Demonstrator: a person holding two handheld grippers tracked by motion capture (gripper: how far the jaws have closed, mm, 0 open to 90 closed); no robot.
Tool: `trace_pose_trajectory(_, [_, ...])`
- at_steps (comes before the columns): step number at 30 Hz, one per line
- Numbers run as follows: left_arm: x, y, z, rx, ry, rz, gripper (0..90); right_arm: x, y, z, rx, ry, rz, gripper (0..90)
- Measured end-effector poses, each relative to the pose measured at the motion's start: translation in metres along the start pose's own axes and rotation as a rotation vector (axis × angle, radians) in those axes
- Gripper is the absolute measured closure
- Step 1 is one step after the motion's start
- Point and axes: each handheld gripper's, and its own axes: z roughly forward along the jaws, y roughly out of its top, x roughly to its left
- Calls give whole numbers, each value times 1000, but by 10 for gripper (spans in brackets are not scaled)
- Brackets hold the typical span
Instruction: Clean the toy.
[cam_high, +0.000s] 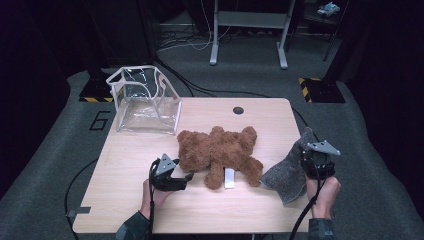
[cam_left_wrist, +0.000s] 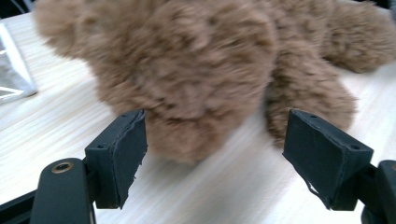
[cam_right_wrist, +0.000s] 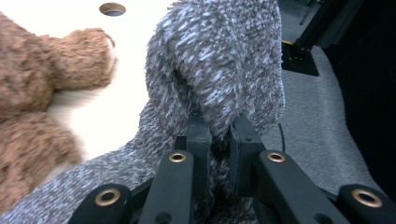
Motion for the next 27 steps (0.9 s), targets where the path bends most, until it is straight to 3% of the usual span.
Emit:
trace_pose_trajectory(6, [-21, 6, 2, -8, -48, 25, 213, 2, 0, 11, 30, 7, -15, 812])
trace_pose_trajectory(7, [-26, 7, 3, 1, -60, 44, 213, 3, 0, 13, 29, 7, -21, 812])
trace_pose_trajectory(14, [-45, 12, 18, 31, -113, 66, 212, 7, -1, 26, 51, 43, -22, 812])
trace_pose_trajectory(20, [-53, 12, 41, 93, -133, 59, 213, 11, -2, 38, 67, 55, -18, 813])
trace_pose_trajectory(27, [-59, 14, 63, 141, -111, 42, 225, 13, -2, 49, 87, 66, -11, 812])
